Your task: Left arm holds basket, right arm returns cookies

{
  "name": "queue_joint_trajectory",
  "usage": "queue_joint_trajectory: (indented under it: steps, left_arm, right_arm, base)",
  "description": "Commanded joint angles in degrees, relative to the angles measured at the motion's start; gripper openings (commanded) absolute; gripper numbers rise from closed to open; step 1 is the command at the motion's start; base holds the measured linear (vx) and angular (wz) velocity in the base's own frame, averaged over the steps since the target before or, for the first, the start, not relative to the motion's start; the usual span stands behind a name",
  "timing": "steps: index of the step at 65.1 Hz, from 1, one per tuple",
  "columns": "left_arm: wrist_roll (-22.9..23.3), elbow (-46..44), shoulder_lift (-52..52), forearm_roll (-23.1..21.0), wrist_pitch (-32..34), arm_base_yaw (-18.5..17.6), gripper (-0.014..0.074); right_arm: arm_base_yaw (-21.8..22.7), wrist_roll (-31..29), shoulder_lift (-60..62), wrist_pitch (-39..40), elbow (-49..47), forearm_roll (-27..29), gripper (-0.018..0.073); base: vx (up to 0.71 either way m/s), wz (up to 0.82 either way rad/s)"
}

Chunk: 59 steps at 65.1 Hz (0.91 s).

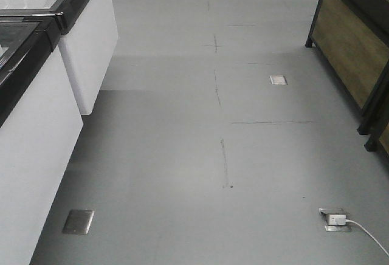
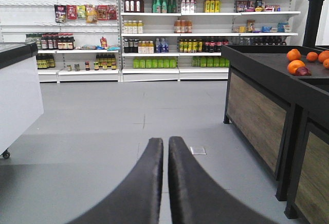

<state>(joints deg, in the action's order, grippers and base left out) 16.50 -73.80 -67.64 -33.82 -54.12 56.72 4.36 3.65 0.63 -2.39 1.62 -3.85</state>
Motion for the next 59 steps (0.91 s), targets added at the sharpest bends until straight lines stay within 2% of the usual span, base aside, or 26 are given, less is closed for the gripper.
queue_joint_trajectory:
  steps: [1, 8, 13, 19, 32, 41, 50, 54, 59]
  left_arm:
    - [-5.0, -1.9, -1.7, -10.0, 1.8, 4.3, 0.0425]
    - [-11.7, -1.9, -5.1, -22.4, 1.1, 7.1, 0.0456]
    - [-18.9, -1.9, -7.1, -31.8, 1.6, 8.0, 0.0484]
    - [-23.7, -1.9, -9.5, -39.2, 2.2, 8.4, 0.0508]
    - [-28.0, -1.9, -15.3, -45.9, 2.0, 8.4, 0.0517]
    - [-34.9, -1.9, -19.7, -52.9, -0.6, 8.4, 0.0517]
    - [-35.6, -1.9, -23.1, -56.3, -1.8, 8.4, 0.0517]
    - [-37.3, -1.9, -24.3, -58.5, -1.9, 8.1, 0.0517]
    - [-40.1, -1.9, -25.8, -63.2, -2.4, 7.4, 0.0517]
  right_arm:
    - [0.2, -0.2, 0.8, 4.2, 1.0, -0.6, -0.0006]
    - [0.2, -0.2, 0.8, 4.2, 1.0, -0.6, -0.0006]
    - [0.2, -0.2, 0.8, 4.2, 1.0, -0.6, -0.0006]
    - [0.2, -0.2, 0.8, 4.2, 1.0, -0.6, -0.0006]
    - [0.2, -0.2, 0.8, 4.2, 1.0, -0.6, -0.0006]
    - [0.2, -0.2, 0.8, 4.2, 1.0, -0.6, -0.0006]
    - [0.2, -0.2, 0.8, 4.2, 1.0, -0.6, -0.0006]
    - [0.2, -0.2, 0.8, 4.2, 1.0, -0.6, -0.0006]
    - [0.2, -0.2, 0.8, 4.2, 1.0, -0.6, -0.0006]
  base:
    - [0.00, 0.00]
    - [0.00, 0.00]
    - [0.00, 0.00]
    - [0.00, 0.00]
    - [0.00, 0.00]
    - [0.00, 0.00]
    - [0.00, 0.00]
    - [0.00, 0.00]
    - [0.00, 0.00]
